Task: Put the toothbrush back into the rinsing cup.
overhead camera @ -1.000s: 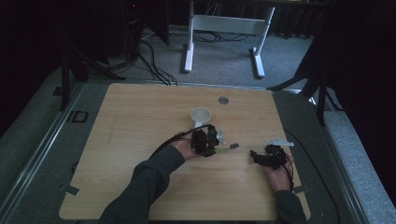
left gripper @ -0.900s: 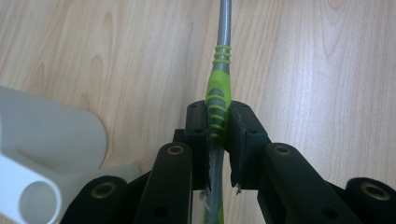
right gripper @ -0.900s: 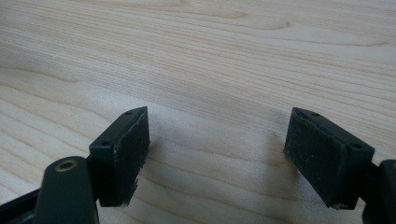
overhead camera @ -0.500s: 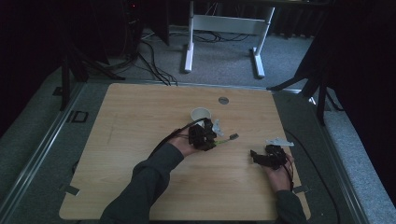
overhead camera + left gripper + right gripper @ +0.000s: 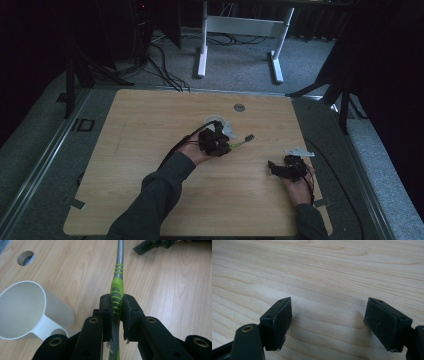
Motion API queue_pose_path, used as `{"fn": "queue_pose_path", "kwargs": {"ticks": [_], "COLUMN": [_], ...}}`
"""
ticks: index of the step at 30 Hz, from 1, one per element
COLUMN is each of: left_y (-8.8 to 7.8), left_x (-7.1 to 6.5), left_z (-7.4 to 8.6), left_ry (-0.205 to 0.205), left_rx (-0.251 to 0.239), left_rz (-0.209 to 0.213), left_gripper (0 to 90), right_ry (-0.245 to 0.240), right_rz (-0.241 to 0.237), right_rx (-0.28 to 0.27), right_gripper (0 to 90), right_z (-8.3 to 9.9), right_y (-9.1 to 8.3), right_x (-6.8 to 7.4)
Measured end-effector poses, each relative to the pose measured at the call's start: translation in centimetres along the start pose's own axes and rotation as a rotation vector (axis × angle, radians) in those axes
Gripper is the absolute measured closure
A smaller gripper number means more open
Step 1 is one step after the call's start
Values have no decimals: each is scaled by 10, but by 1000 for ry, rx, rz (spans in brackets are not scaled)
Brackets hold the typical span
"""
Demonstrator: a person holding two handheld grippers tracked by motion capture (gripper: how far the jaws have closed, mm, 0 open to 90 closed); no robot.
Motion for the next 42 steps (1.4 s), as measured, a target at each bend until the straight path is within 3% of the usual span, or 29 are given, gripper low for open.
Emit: {"fn": "queue_pose_path", "kwargs": {"ticks": [17, 35, 42], "left_y": [-12, -22, -25], "left_x": [11, 24, 33], "left_z": [-9, -13, -9], "left_ry": [-68, -107, -162], "left_rx": [-86, -149, -190], "left_rz": [-48, -99, -128], "left_gripper": [794, 795, 794], "right_ry": [0, 1, 0], "right_rz": [0, 1, 0], "right_rx": [-1, -1, 0], "right_gripper": [217, 217, 217], "right_z": [0, 0, 0], "right_y": [0, 0, 0], "right_x": [0, 0, 0]}}
Point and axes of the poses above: each handheld gripper's, and its own axes: y roughly forward along the jaws, z roughly out of its underside, x roughly to its left, the point moved 9 cm from there along y, roughly forward along the jaws, and after that the axes turned 15 degrees about -x, right-handed, at the moved point
